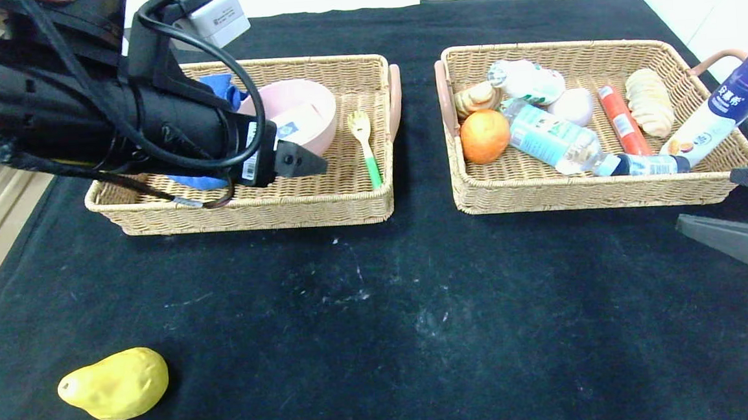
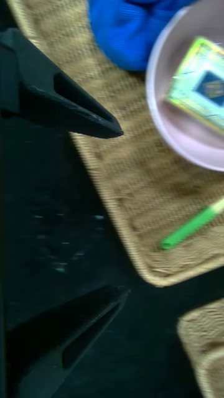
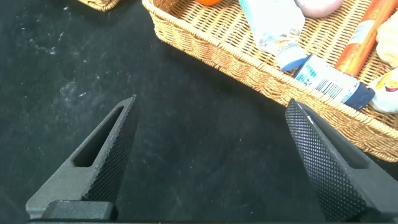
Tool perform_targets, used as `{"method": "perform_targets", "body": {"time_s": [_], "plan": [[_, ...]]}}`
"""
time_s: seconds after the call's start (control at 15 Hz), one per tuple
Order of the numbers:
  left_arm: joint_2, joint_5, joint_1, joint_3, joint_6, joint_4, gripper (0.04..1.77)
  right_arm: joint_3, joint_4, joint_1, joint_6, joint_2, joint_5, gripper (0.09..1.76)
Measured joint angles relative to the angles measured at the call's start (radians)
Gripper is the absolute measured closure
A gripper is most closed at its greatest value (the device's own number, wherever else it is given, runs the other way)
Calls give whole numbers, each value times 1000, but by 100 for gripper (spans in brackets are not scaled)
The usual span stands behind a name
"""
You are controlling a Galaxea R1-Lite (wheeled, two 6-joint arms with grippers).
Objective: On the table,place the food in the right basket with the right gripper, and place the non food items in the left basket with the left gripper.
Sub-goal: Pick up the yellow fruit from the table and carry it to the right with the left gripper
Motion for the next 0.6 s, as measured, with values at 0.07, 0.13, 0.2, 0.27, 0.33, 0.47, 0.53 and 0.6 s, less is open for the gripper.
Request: {"method": "perform_targets", "body": {"time_s": [0.07,0.13,0.2,0.27,0.33,0.47,0.53,0.6], "plan": [[-21,0,2,5,1,56,11,0,0,0,0,0,0,14],[-40,2,6,7,3,114,11,0,0,0,0,0,0,14],[-59,9,11,9,3,177,11,0,0,0,0,0,0,14],[-72,18,18,10,3,219,11,0,0,0,0,0,0,14],[-84,31,29,11,3,254,11,0,0,0,0,0,0,14],[-104,54,49,28,3,308,11,-1,0,0,0,-1,0,14],[-114,64,57,40,3,332,10,-2,0,0,0,-1,0,14],[-125,74,64,53,3,349,10,-2,0,-1,0,0,0,14]]}}
